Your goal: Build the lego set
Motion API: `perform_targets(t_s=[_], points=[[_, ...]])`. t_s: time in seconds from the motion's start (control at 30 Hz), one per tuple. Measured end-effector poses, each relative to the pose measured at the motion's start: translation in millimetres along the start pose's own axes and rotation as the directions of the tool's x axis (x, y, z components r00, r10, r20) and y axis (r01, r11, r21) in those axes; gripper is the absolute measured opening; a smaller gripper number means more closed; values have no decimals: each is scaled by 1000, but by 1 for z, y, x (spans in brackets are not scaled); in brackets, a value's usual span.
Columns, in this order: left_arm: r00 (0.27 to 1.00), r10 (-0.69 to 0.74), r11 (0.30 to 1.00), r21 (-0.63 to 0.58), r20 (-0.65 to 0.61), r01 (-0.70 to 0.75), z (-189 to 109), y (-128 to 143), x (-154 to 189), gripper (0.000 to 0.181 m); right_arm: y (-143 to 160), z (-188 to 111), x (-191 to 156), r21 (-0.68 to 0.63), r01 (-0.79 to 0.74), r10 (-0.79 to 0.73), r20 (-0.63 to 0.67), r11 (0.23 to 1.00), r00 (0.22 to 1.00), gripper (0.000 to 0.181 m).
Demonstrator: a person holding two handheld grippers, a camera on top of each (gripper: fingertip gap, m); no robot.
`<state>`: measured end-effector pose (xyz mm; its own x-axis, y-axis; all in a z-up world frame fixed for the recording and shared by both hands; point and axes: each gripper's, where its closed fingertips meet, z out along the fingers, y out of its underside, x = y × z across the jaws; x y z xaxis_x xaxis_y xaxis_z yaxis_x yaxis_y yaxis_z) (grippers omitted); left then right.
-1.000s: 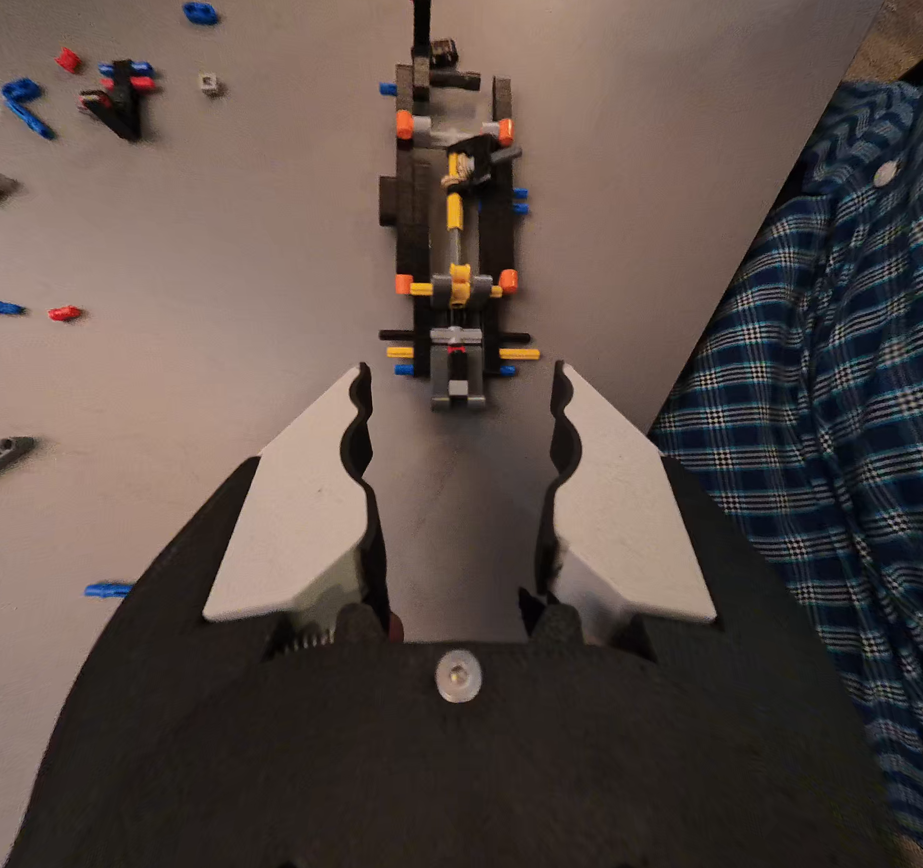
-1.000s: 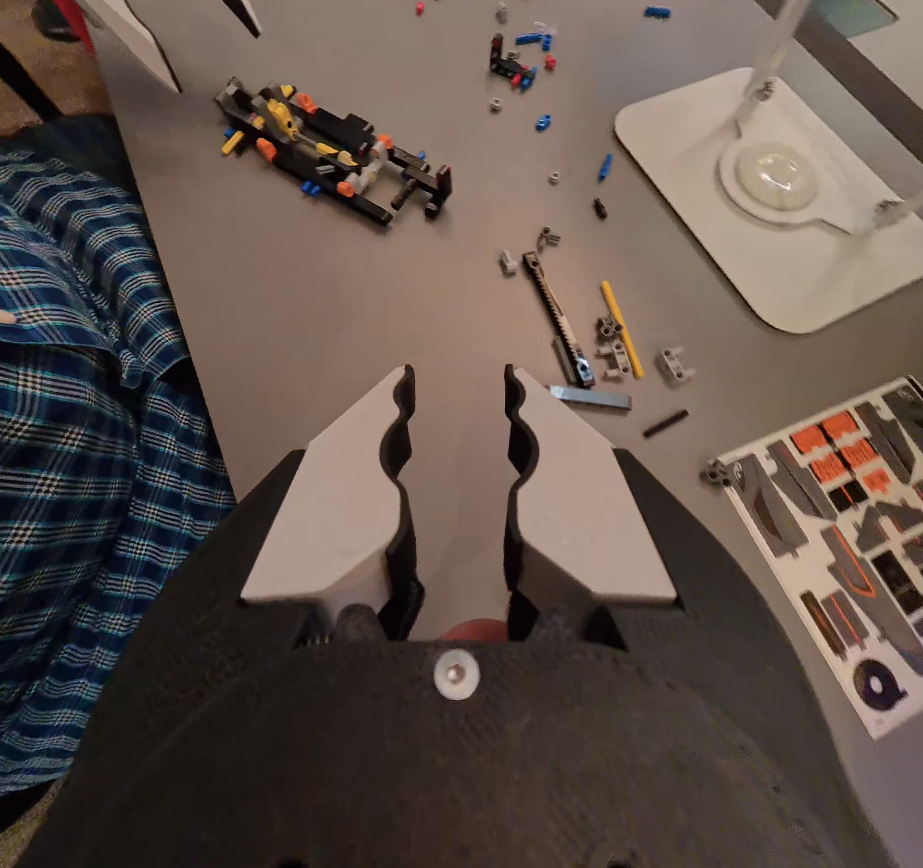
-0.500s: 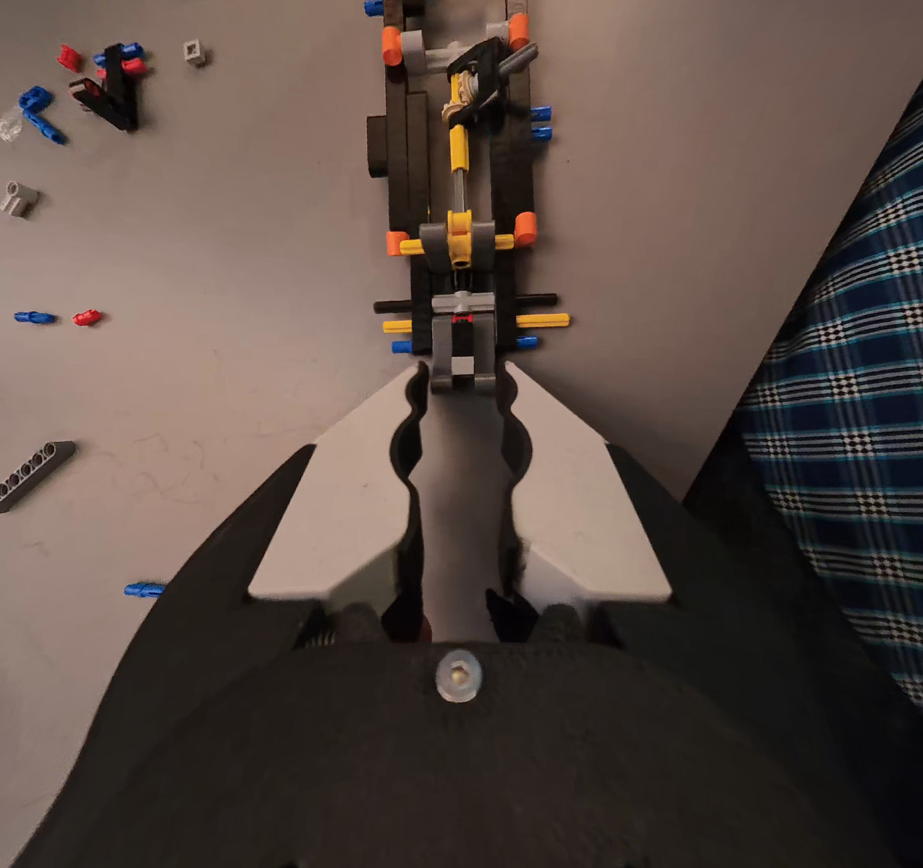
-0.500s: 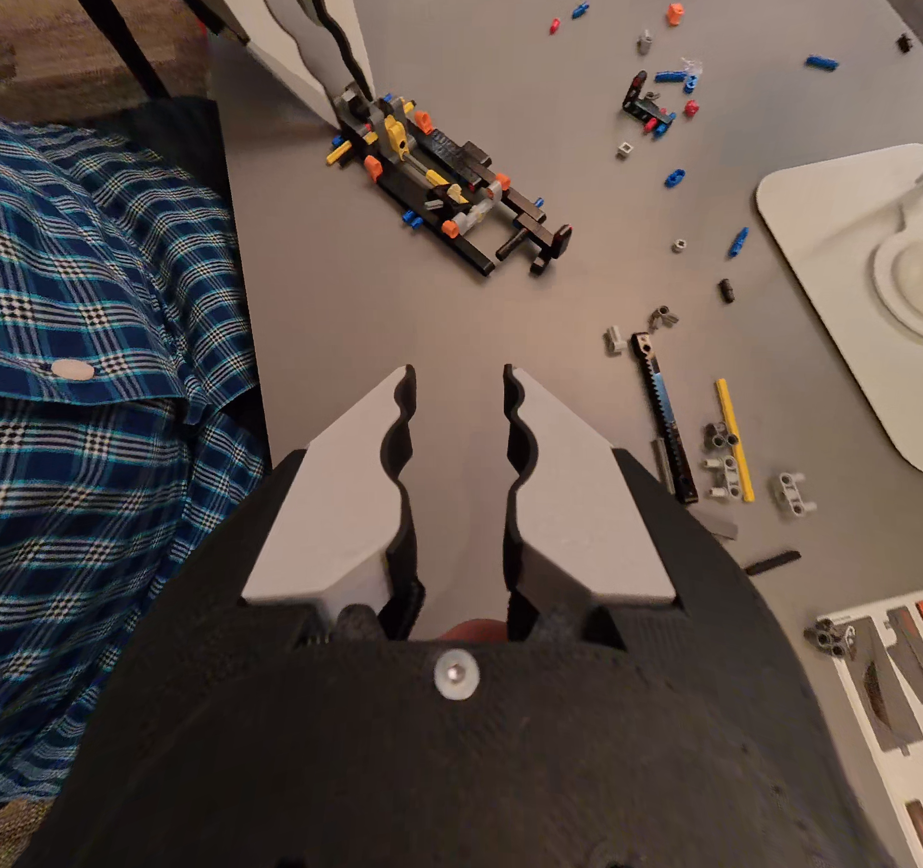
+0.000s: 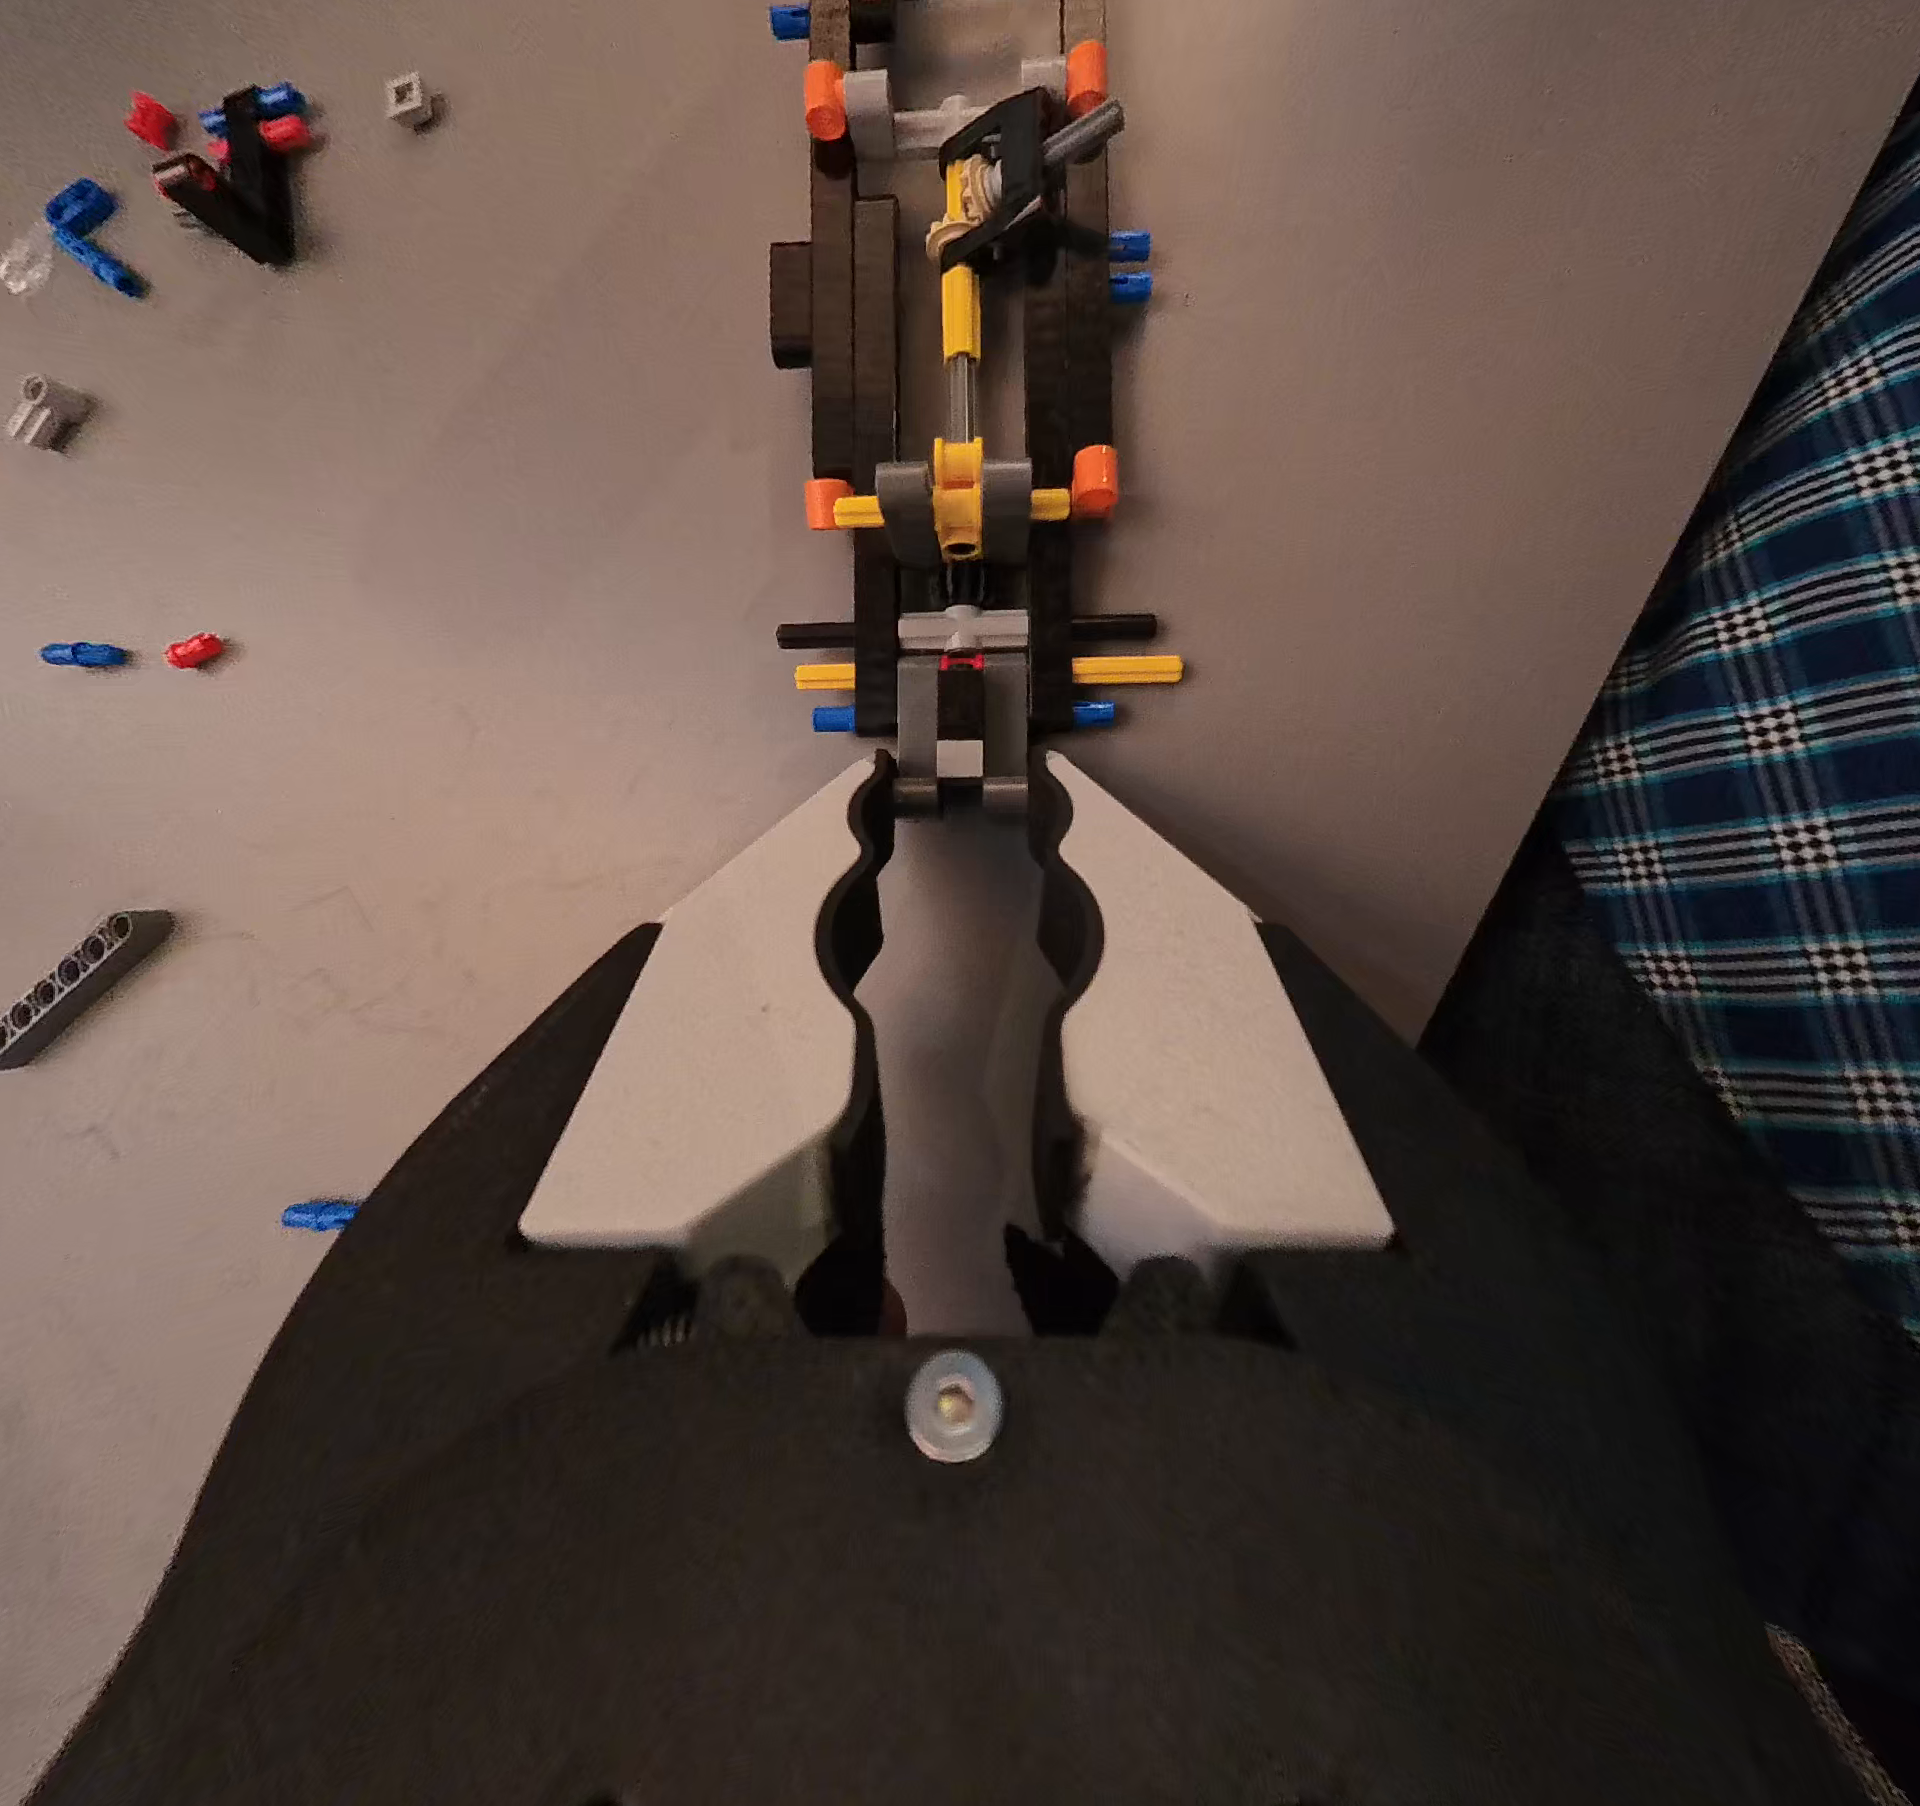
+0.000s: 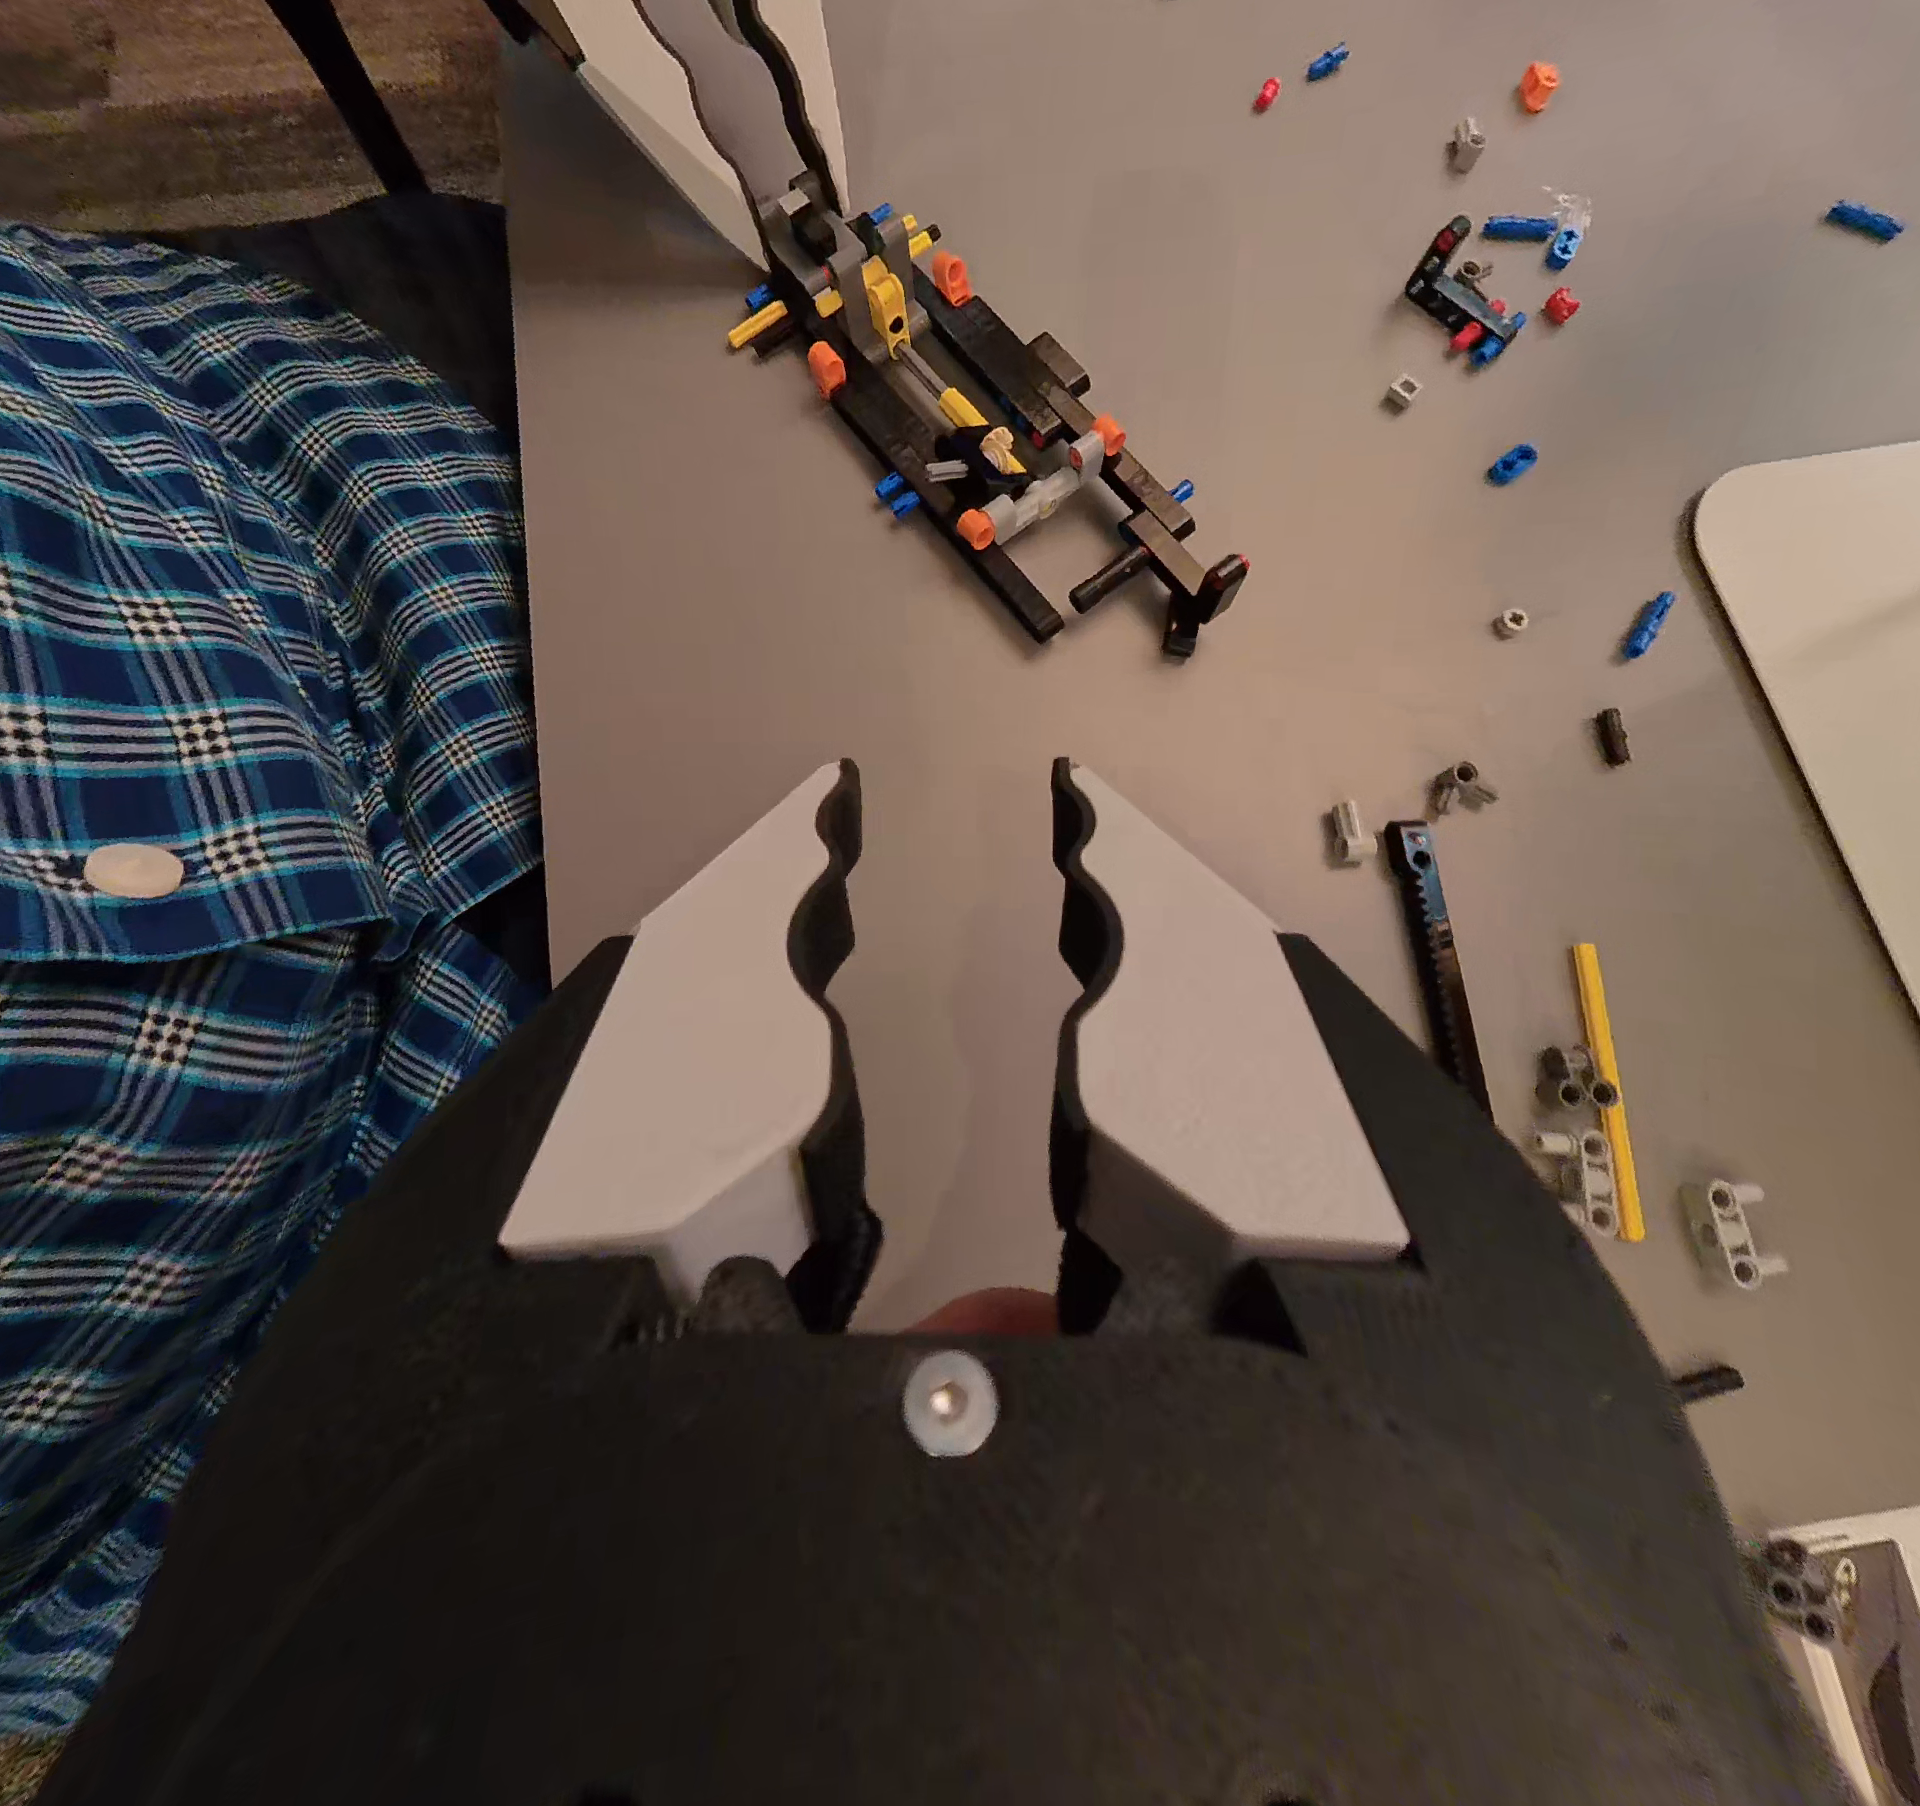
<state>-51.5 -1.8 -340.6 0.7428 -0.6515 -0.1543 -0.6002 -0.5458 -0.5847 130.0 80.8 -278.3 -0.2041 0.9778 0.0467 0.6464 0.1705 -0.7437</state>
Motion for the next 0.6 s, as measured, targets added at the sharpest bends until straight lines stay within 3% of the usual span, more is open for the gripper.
perform_targets(t_s=[0.43,0.6], points=[[999,23,1000,10,-49,-22,-5,5,-12,24,-11,47,0,-74,216,-217,-13,974,976,49],[999,-17,999,46,-46,19,-12,1,-15,40,-13,51,1,-71,218,-219,-13,973,976,49]])
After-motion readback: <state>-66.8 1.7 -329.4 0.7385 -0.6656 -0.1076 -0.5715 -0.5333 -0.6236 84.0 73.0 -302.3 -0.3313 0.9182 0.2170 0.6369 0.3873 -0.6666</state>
